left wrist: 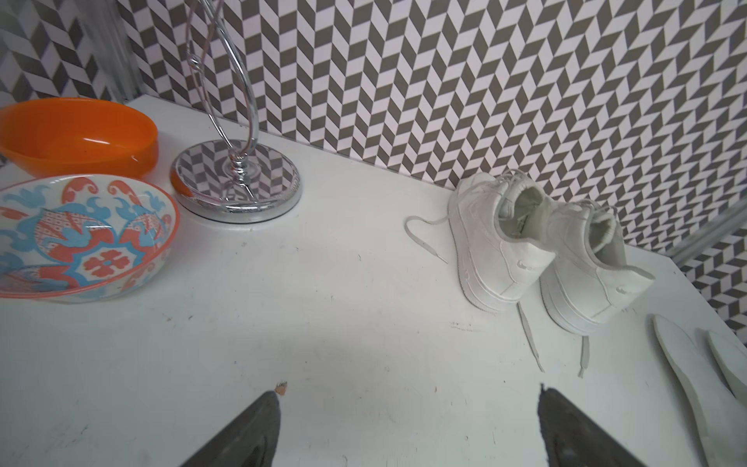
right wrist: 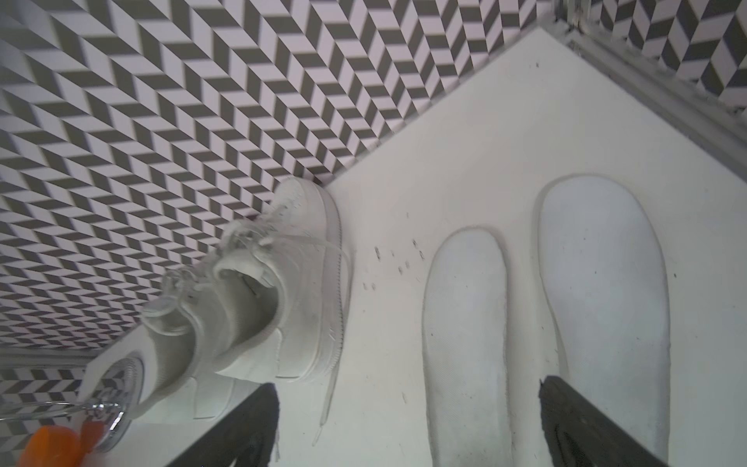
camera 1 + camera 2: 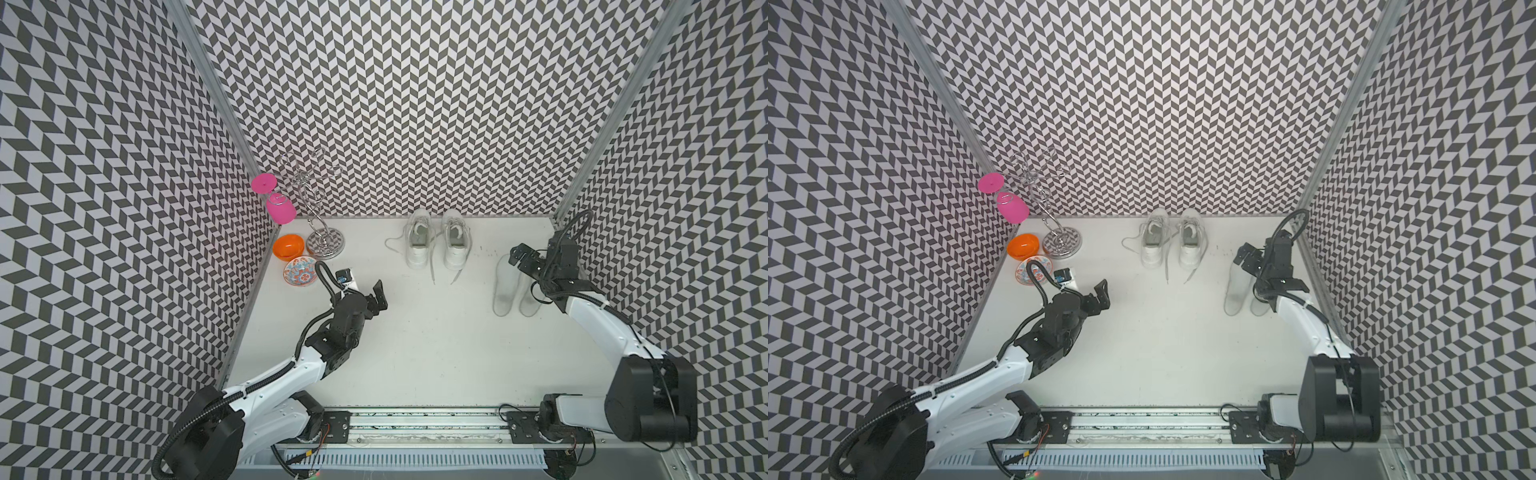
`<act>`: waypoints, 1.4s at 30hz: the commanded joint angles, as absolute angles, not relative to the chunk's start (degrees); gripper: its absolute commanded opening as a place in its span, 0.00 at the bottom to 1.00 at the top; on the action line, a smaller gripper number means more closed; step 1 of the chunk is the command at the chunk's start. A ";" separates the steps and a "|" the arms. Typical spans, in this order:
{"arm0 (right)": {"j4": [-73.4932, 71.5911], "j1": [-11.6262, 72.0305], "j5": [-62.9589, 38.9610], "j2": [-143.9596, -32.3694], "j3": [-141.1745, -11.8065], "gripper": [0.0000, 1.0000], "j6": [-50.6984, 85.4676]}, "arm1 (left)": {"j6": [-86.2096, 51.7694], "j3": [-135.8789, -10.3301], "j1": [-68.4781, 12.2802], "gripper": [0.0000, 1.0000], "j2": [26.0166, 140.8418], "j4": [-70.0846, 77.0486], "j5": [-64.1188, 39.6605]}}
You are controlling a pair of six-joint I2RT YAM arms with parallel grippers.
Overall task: Remove the insole from the shoe
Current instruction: Place the insole at the center of the board, then reset both arms
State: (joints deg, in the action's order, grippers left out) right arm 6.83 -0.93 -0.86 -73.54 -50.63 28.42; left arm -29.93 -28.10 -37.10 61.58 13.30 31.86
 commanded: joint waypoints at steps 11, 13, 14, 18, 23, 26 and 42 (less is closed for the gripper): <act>-22.98 -1.22 18.39 -70.48 -30.90 1.00 14.18 | -9.01 -28.23 -27.79 1.00 76.34 35.44 54.92; -28.64 -1.19 18.28 -71.44 -27.90 1.00 12.96 | -5.24 -27.05 -25.04 1.00 77.23 39.58 55.37; -29.46 -1.17 18.62 -71.97 -27.41 1.00 12.64 | -4.15 -26.72 -24.41 1.00 77.13 40.40 55.18; -36.70 -0.64 18.75 -73.22 -24.17 1.00 9.95 | -0.33 -22.66 -21.05 1.00 78.63 47.58 49.35; -48.03 1.98 18.12 -75.40 -20.18 1.00 4.78 | 7.82 -16.00 -18.45 1.00 84.91 67.75 40.01; -55.45 3.30 16.26 -77.13 -17.56 1.00 2.43 | 11.39 -12.70 -17.09 1.00 87.33 77.64 32.13; -80.13 4.19 10.38 -89.98 -11.31 1.00 -0.13 | -1.23 -12.88 -3.95 1.00 88.98 74.21 15.01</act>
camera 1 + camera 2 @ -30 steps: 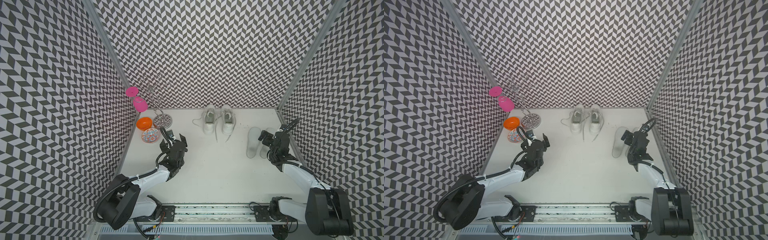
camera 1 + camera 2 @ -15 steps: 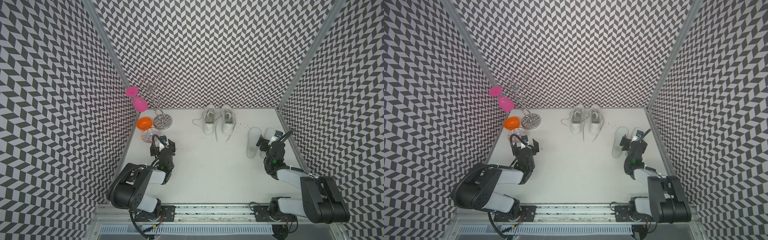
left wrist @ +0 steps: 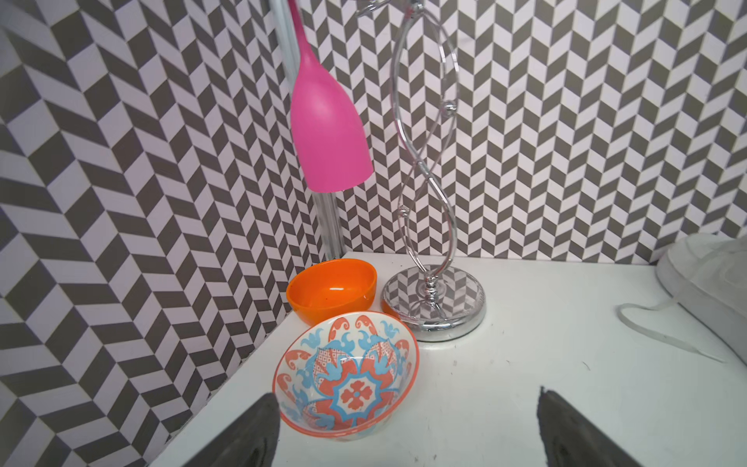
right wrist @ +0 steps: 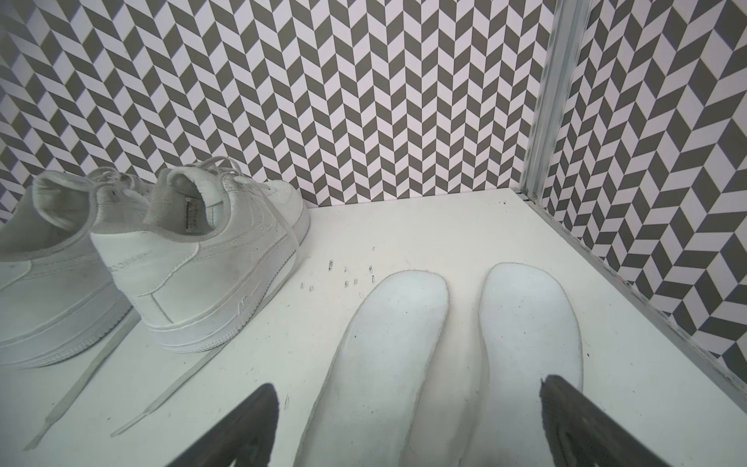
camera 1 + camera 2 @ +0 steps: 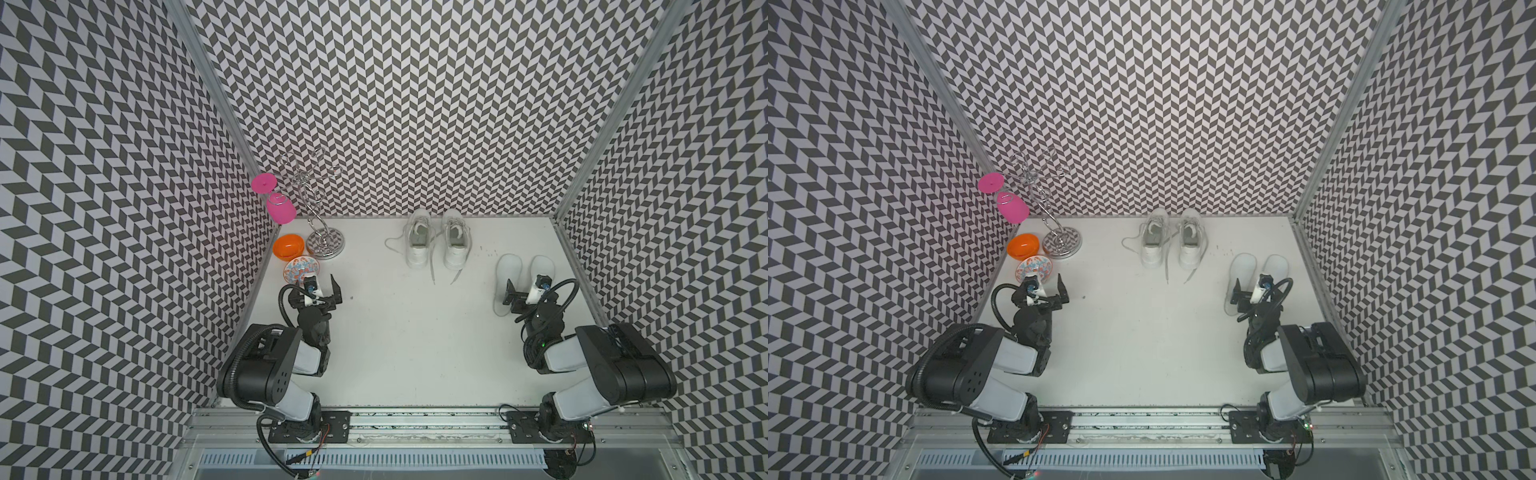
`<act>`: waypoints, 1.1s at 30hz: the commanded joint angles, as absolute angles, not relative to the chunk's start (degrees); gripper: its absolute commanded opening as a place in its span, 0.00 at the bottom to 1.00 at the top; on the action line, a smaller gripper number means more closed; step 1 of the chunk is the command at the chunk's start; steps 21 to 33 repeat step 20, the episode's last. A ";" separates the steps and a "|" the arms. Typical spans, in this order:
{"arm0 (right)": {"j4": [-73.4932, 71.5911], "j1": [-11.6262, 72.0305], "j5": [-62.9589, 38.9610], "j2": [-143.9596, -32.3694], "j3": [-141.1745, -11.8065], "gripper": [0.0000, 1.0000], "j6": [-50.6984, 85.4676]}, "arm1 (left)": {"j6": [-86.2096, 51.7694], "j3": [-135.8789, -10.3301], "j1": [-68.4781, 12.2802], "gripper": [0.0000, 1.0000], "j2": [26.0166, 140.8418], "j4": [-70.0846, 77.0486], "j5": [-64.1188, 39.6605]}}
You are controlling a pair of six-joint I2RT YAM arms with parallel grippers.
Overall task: Remove the insole from the shoe
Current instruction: Reset both arms
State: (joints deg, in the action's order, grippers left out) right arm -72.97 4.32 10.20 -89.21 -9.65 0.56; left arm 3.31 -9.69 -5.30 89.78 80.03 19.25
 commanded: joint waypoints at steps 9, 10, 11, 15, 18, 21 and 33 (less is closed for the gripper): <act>-73.28 4.29 12.30 -88.51 -14.43 1.00 0.94 | -1.40 -12.94 -3.47 1.00 89.53 75.66 15.27; -73.85 4.30 12.13 -88.64 -14.22 1.00 0.71 | -1.66 -13.45 -3.44 0.99 88.93 73.46 15.21; -74.27 4.31 12.11 -88.81 -14.14 1.00 0.69 | -1.76 -13.42 -3.48 1.00 88.71 73.27 15.19; -74.66 4.37 11.19 -88.76 -13.92 1.00 -0.11 | -1.64 -13.21 -3.50 1.00 89.08 74.27 15.20; -74.38 4.38 12.15 -89.43 -14.44 1.00 0.70 | -1.50 -13.02 -3.42 0.99 89.37 75.37 15.21; -75.03 4.31 12.22 -89.21 -14.11 1.00 0.70 | -1.56 -13.16 -3.35 1.00 89.27 74.76 15.19; -75.03 4.31 12.22 -89.21 -14.11 1.00 0.70 | -1.56 -13.16 -3.35 1.00 89.27 74.76 15.19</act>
